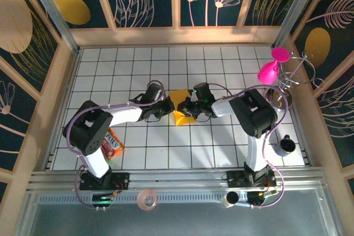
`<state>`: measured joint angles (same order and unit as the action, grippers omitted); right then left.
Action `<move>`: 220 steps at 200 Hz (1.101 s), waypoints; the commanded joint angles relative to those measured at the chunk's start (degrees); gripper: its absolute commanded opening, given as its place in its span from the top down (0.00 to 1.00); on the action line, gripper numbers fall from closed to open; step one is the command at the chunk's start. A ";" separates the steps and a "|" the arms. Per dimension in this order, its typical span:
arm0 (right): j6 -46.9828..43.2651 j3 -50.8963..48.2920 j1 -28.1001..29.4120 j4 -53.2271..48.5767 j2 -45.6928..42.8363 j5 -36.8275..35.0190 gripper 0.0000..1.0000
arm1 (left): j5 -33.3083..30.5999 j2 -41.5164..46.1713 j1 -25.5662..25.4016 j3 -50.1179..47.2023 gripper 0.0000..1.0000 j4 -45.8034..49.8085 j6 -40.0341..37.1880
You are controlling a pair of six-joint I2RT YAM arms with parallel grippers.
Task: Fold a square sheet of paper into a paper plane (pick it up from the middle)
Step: Fold the triangle a second time at the center of the table.
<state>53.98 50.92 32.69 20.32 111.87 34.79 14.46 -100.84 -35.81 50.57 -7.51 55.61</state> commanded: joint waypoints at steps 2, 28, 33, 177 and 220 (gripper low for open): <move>0.04 -0.03 0.21 -4.97 3.35 -2.62 1.00 | 1.36 -1.47 -0.32 0.05 1.00 -1.24 0.47; 0.40 -0.20 0.26 -4.76 3.43 -2.53 1.00 | 1.45 -2.87 -0.40 1.11 1.00 -0.87 0.14; 0.35 -0.20 0.27 -4.67 3.41 -2.47 1.00 | 1.37 -3.12 -0.41 1.32 1.00 -0.69 0.11; 1.37 -1.08 0.19 -2.74 2.53 -1.74 1.00 | -8.11 -5.98 -0.38 4.82 1.00 7.39 -1.68; 1.32 -1.27 0.22 -2.83 2.62 -1.83 1.00 | -8.57 -1.80 -0.31 7.22 1.00 5.54 -2.75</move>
<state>54.43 51.07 32.62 21.19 112.14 34.26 6.79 -105.95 -36.16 56.29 -1.39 54.24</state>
